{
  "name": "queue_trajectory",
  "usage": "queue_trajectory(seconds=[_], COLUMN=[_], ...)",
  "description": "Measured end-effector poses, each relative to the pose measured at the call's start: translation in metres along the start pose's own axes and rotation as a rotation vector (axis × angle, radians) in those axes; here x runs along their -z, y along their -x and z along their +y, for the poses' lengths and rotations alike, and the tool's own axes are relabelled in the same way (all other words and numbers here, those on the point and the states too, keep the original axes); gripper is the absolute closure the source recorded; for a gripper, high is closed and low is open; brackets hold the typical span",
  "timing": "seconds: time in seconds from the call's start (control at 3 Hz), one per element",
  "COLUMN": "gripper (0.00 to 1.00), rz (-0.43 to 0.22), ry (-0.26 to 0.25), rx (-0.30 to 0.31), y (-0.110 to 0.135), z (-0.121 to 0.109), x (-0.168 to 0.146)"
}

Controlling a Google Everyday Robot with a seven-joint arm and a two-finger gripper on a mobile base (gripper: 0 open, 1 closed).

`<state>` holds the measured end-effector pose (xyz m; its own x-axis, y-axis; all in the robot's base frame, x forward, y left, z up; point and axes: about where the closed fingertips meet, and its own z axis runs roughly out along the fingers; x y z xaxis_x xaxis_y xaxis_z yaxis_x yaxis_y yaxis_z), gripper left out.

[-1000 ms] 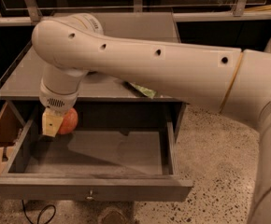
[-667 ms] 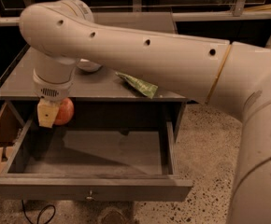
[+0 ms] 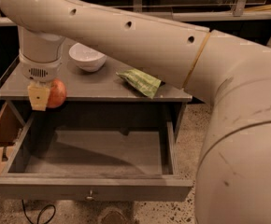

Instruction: Pick apple from top drawer and place on counter

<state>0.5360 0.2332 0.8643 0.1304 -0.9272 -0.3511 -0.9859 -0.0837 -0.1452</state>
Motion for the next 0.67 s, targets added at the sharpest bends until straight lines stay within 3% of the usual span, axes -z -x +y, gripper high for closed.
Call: queue_trajectory(seconds=[0.33,0.67], gripper=[1.00,1.00], rz=[0.001,-0.010], ry=[-0.018,-0.014], rx=[0.032,0.107], y=[0.010,0.038], z=[-0.019,-0.055], x=[0.009,0.012])
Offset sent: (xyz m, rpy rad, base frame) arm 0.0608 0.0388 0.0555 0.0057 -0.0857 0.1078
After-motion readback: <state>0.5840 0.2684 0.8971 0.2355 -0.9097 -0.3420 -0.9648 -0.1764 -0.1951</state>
